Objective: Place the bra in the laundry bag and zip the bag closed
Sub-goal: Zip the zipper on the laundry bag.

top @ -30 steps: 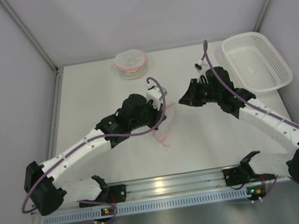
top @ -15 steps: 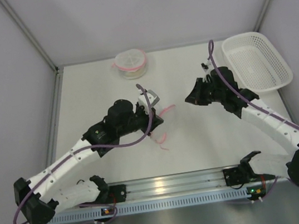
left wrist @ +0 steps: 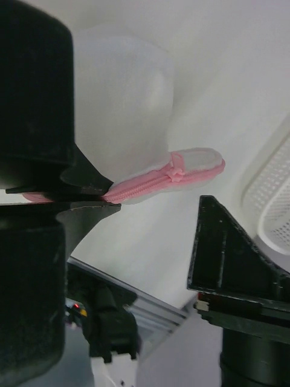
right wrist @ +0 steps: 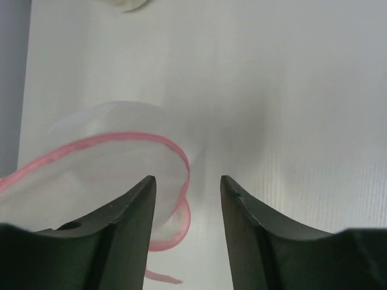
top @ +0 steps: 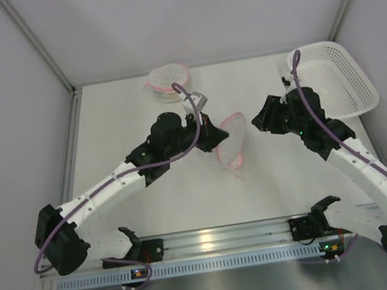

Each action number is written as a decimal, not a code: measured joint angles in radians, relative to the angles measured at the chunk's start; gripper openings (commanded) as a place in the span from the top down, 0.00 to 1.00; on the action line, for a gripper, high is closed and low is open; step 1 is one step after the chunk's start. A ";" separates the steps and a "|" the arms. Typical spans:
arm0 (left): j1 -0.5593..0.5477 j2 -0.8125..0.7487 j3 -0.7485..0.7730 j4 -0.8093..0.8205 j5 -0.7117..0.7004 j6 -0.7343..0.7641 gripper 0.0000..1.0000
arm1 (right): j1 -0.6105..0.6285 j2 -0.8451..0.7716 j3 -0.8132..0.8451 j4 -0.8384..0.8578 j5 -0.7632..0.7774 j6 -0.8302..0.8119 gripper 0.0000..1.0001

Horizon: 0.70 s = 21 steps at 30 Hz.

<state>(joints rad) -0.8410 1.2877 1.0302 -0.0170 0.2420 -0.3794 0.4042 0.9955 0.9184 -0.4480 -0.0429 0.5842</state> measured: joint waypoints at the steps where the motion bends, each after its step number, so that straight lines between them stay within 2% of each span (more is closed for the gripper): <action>1: 0.008 -0.005 -0.017 0.050 0.000 -0.050 0.97 | -0.005 -0.009 0.001 -0.008 0.010 -0.005 0.47; 4: 0.042 -0.033 -0.132 0.203 0.008 -0.197 0.69 | -0.016 -0.021 0.001 -0.025 0.027 -0.013 0.41; 5: 0.055 -0.036 -0.170 0.229 0.009 -0.226 0.46 | -0.016 -0.020 0.000 -0.029 0.027 -0.016 0.38; 6: 0.067 -0.036 -0.211 0.250 0.013 -0.250 0.37 | -0.017 -0.020 -0.001 -0.033 0.024 -0.017 0.36; 8: 0.085 -0.035 -0.275 0.253 0.021 -0.282 0.29 | -0.017 -0.019 -0.003 -0.035 0.016 -0.019 0.30; 12: 0.087 -0.037 -0.330 0.189 0.031 -0.279 0.20 | -0.018 -0.019 -0.016 -0.030 -0.021 -0.026 0.27; 21: 0.085 -0.122 -0.289 0.034 0.008 -0.130 0.18 | -0.020 0.013 -0.074 0.066 -0.208 -0.062 0.27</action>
<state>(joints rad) -0.7563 1.1656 0.7410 0.0170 0.2504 -0.5098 0.3843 1.0080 0.8440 -0.3817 -0.2508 0.5220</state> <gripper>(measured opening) 0.817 0.733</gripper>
